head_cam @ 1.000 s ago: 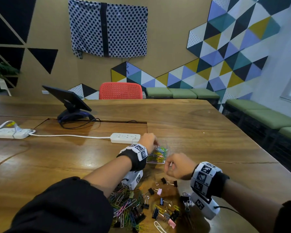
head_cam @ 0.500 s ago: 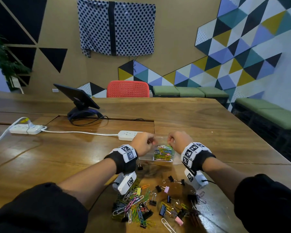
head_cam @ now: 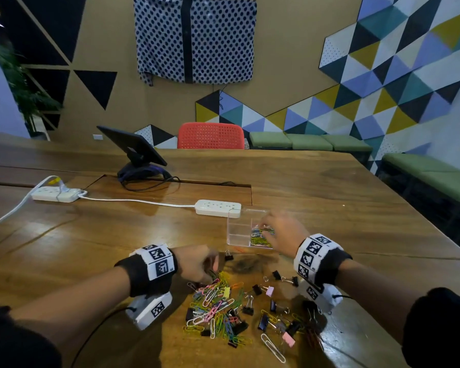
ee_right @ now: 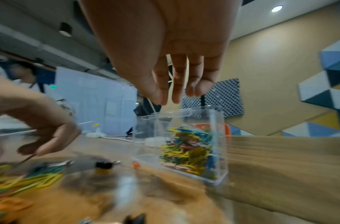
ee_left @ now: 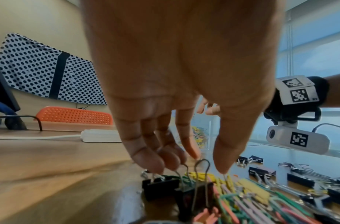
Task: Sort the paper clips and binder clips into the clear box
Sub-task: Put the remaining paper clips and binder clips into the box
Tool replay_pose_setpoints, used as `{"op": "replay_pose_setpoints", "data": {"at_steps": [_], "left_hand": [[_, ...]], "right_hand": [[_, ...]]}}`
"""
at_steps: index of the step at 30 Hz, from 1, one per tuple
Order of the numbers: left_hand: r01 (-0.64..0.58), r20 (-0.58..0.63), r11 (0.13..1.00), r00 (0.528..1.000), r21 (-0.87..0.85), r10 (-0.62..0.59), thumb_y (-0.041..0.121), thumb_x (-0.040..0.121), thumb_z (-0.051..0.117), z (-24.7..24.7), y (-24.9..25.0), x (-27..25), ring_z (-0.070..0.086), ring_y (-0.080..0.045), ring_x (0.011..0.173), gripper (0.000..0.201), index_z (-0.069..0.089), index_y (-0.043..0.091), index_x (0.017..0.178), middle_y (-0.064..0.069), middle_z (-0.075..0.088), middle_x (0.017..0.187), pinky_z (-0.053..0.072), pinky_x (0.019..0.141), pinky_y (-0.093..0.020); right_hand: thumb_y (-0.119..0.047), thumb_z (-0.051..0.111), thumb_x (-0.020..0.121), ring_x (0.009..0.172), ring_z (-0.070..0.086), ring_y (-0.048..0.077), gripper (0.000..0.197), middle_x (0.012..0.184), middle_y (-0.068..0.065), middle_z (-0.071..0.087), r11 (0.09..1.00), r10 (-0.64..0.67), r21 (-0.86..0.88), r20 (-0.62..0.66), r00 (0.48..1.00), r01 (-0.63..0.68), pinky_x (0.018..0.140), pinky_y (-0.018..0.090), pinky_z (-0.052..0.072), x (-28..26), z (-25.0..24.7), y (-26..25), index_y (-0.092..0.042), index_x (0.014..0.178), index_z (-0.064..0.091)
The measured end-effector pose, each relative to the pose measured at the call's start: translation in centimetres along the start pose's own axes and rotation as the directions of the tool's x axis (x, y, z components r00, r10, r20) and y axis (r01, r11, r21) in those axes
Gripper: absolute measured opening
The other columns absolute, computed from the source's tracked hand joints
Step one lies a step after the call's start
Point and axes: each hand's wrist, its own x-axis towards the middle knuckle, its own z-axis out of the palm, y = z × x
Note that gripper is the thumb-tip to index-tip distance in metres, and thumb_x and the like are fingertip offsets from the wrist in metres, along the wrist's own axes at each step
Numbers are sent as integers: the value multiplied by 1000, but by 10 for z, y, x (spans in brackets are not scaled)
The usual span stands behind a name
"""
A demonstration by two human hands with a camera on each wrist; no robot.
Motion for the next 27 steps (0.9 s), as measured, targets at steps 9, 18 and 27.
{"op": "replay_pose_setpoints", "data": {"at_steps": [9, 18, 27], "left_hand": [[30, -54, 991, 998, 131, -23, 23, 85, 64, 12, -9, -9, 58, -20, 109, 44, 51, 15, 126, -3, 61, 119, 50, 90, -29], [67, -117, 984, 992, 167, -48, 15, 84, 61, 6, -22, -12, 60, -21, 98, 17, 65, 11, 101, -7, 65, 107, 44, 72, -24], [-32, -148, 998, 988, 57, 40, 28, 77, 67, 17, -2, -13, 57, -19, 90, 29, 55, 19, 102, -1, 53, 102, 55, 80, -37]], "right_hand": [[-43, 72, 75, 101, 54, 15, 45, 112, 1, 60, 951, -291, 214, 371, 882, 223, 88, 32, 47, -13, 31, -77, -22, 113, 60], [-27, 73, 77, 84, 60, 13, 24, 103, 2, 68, 934, -333, 268, 413, 847, 237, 77, 28, 48, -5, 38, -96, -17, 98, 69], [-17, 74, 77, 76, 65, 7, 20, 94, 4, 73, 913, -189, 408, 400, 897, 10, 72, 17, 51, -6, 31, -76, -10, 95, 70]]}}
